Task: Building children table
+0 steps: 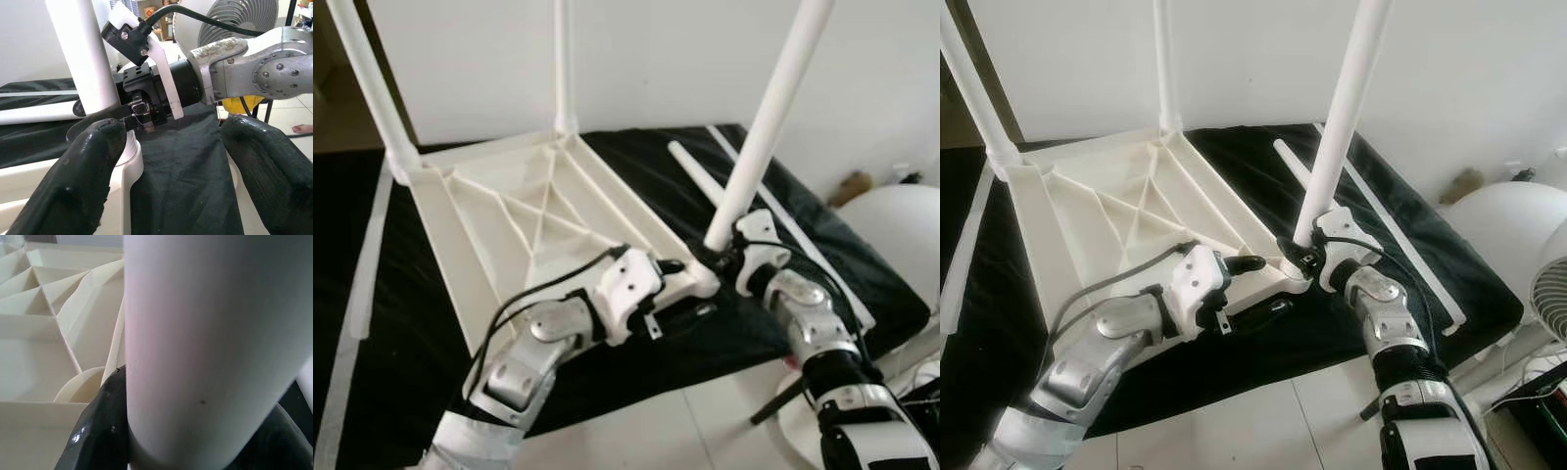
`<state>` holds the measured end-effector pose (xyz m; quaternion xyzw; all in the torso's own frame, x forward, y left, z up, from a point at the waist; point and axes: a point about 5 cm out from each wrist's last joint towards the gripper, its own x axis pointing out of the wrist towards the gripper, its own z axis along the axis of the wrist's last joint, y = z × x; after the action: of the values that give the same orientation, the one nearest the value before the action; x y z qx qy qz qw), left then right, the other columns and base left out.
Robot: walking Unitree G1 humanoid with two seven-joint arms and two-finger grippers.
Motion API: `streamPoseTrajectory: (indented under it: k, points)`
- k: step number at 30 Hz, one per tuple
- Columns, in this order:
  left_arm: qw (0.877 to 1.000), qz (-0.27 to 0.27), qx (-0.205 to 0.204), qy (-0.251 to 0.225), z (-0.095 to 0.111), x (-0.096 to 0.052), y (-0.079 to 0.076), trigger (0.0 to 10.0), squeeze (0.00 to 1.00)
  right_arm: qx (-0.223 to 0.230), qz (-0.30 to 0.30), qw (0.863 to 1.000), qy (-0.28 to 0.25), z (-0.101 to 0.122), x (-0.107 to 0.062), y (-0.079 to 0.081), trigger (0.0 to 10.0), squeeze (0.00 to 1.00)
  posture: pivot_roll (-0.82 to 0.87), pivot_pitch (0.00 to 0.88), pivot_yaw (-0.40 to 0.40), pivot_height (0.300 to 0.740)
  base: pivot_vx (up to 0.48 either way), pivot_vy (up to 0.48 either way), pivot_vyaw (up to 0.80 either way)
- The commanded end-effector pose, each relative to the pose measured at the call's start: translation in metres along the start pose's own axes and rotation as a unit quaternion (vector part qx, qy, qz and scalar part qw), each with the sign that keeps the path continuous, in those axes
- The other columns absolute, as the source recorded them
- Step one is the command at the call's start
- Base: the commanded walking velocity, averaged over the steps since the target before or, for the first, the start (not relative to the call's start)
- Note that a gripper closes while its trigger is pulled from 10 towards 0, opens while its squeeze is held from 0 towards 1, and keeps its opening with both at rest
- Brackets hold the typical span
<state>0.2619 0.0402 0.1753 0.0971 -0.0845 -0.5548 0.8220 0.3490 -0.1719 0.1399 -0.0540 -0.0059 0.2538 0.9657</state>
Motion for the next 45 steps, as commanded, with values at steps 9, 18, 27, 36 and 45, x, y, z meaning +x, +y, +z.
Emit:
streamPoseTrajectory:
  k: [9, 18, 27, 36, 45]
  points:
    - [1.0, 0.01, -0.003, -0.001, -0.001, 0.0, 0.0, 10.0, 0.0, 0.079, -0.156, 0.984, 0.029, -0.009, 0.003, 0.01, 10.0, 0.0, -0.04, 0.034, -0.051, 0.74, 0.0, 0.0, 0.0]
    - [1.0, 0.01, -0.009, -0.009, 0.003, 0.001, -0.001, 10.0, 0.0, 0.106, -0.232, 0.966, 0.028, -0.007, 0.006, 0.027, 10.0, 0.0, -0.04, 0.038, -0.047, 0.74, 0.0, 0.0, 0.0]
    - [1.0, 0.009, -0.009, -0.007, 0.002, 0.002, -0.002, 10.0, 0.0, 0.15, -0.356, 0.921, 0.043, -0.006, 0.016, 0.045, 10.0, 0.0, -0.04, 0.043, -0.047, 0.74, 0.0, 0.0, 0.0]
    - [1.0, 0.014, -0.011, -0.01, 0.003, 0.002, -0.002, 10.0, 0.0, 0.142, -0.324, 0.935, 0.035, 0.001, 0.022, 0.054, 10.0, 0.0, -0.03, 0.044, -0.062, 0.74, 0.0, 0.0, 0.0]
    - [1.0, 0.019, -0.013, -0.016, 0.003, 0.003, -0.002, 10.0, 0.0, 0.125, -0.302, 0.945, 0.029, 0.004, 0.024, 0.059, 10.0, 0.0, -0.03, 0.035, -0.069, 0.74, 0.0, 0.0, 0.0]
